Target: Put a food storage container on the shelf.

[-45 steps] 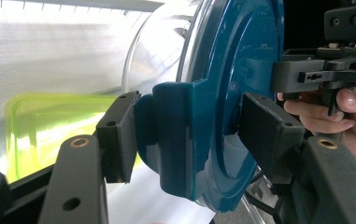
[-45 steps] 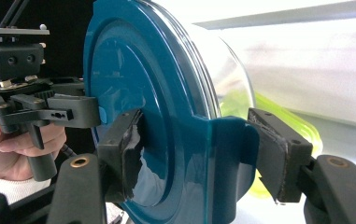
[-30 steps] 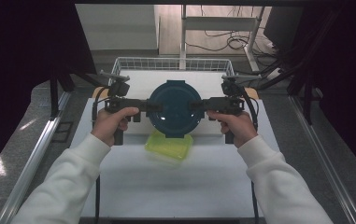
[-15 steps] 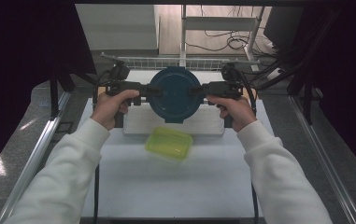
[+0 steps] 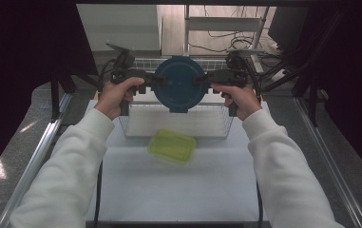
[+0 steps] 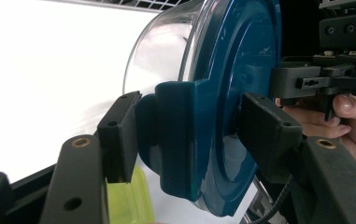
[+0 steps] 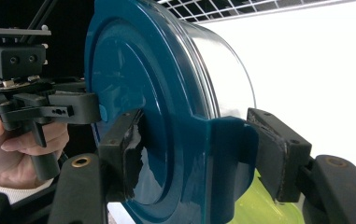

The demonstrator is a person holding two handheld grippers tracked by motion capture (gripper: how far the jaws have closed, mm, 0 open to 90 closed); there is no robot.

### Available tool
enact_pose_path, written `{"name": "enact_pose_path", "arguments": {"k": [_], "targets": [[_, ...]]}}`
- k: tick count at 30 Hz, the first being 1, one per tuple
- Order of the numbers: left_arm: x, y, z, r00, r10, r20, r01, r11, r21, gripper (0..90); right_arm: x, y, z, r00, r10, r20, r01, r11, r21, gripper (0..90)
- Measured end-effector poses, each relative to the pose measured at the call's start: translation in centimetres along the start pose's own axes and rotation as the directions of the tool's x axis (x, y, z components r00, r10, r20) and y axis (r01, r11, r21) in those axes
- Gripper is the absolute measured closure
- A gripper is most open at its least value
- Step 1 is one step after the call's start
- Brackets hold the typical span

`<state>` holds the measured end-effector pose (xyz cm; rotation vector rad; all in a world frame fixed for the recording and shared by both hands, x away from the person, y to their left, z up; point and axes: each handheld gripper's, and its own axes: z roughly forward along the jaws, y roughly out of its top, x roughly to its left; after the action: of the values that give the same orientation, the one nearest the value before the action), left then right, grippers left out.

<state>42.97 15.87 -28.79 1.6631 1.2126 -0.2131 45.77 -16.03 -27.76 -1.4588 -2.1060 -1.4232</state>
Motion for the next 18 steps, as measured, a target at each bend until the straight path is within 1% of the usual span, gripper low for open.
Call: {"name": "enact_pose_path", "arguments": {"k": [10, 15, 16, 18], "targets": [[0.4, 0.6, 0.3, 0.9999, -0.007, 0.009, 0.007, 1.0000, -0.005, 41.3, -0.1, 0.9, 0.0, 1.0000, -0.006, 0.007, 0.006, 1.0000, 0.001, 38.1], [1.2, 0.9, 0.6, 0.9997, -0.016, 0.017, 0.016, 0.9998, -0.012, 41.4, -0.3, 1.4, 0.4, 0.9999, 0.004, 0.013, -0.004, 0.9999, 0.012, 38.1], [1.5, 1.1, 0.9, 0.9995, -0.024, 0.021, 0.024, 0.9996, -0.011, 41.4, -0.6, 1.7, 0.6, 0.9999, 0.008, 0.015, -0.009, 0.9998, 0.017, 38.1], [1.8, 1.2, 1.0, 0.9993, -0.028, 0.024, 0.028, 0.9996, -0.008, 41.4, -0.7, 1.8, 0.7, 0.9998, 0.008, 0.018, -0.008, 0.9998, 0.018, 38.1]]}}
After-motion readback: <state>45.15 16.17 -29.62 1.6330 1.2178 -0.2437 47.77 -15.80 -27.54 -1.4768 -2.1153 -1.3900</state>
